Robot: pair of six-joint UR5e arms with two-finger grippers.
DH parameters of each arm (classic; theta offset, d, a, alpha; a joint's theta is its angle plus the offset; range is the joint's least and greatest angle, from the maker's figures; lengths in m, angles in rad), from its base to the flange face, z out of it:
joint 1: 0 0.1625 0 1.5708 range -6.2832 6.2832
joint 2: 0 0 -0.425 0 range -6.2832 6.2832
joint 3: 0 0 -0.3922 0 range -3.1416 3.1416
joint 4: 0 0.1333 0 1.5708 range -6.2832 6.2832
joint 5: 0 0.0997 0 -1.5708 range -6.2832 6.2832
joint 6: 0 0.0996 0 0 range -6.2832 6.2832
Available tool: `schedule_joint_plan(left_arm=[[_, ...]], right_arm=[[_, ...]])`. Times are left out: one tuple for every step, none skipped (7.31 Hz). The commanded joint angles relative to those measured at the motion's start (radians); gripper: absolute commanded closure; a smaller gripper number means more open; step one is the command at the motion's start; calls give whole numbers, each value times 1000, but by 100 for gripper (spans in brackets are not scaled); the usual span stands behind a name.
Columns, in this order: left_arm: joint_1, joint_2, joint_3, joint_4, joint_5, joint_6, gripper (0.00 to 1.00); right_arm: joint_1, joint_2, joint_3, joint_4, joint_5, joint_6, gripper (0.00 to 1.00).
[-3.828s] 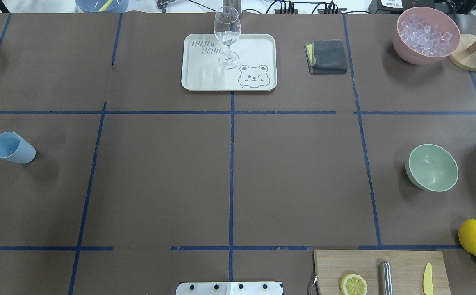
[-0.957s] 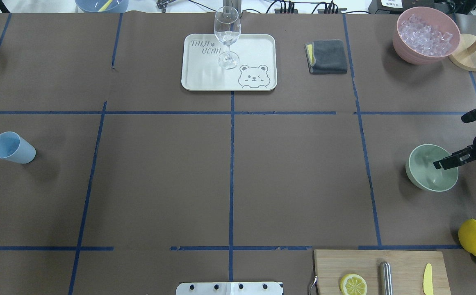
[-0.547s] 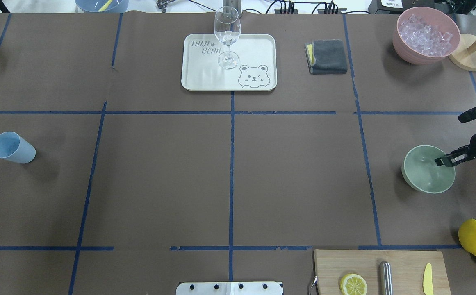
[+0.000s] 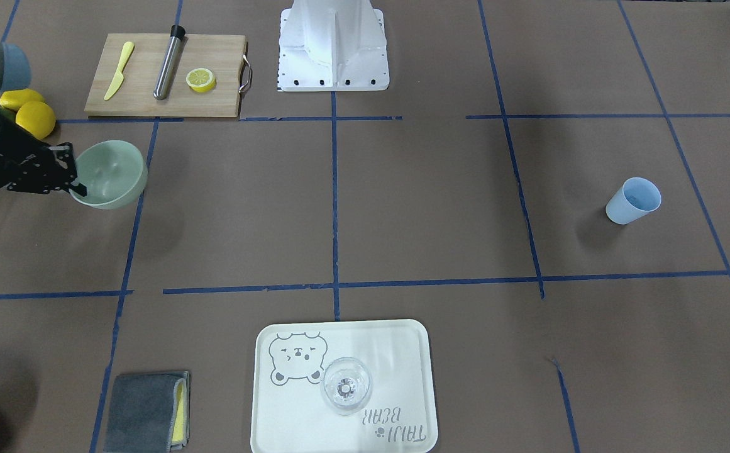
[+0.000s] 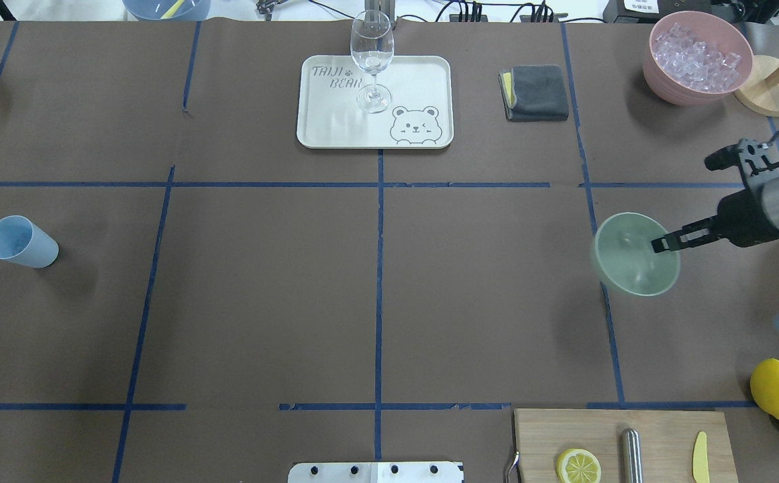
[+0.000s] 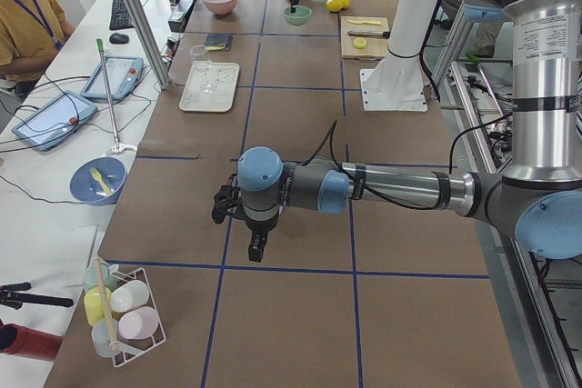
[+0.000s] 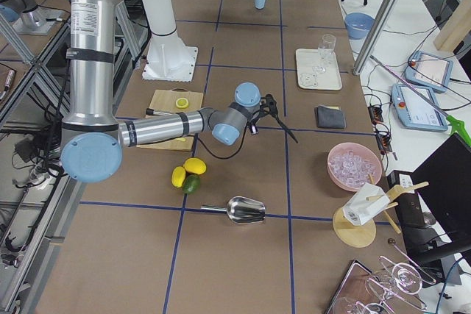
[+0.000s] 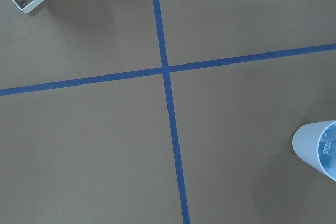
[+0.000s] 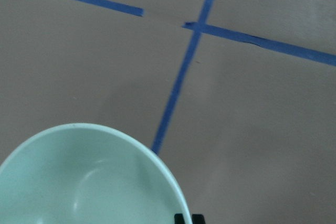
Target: Pour ice into bowl
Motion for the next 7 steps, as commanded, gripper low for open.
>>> schedule_joint_plan(left_arm=[[0,-1,-1,-1,-2,0,0],[0,-1,-1,-1,-2,0,0],[1,-1,-1,-3,-2,0,0],[1,-1,-1,-3,-2,0,0],[1,-1,-3,-3,-2,0,0],[1,-1,-7,-3,-2,0,0],[5,-1,-7,-3,-2,0,0]], right_arm=[[-175,213,7,-14,-105,265,100],[-270,294,-3,-50,-205,321,100],[-330,435,-13,-237,-294,349,100],[-373,570,-38,-417,-364,355,100],[-399,705,-153,-460,-421,400,100],[-425,837,-313,-460,-460,449,100],[-444,911,-423,-459,-484,449,100]])
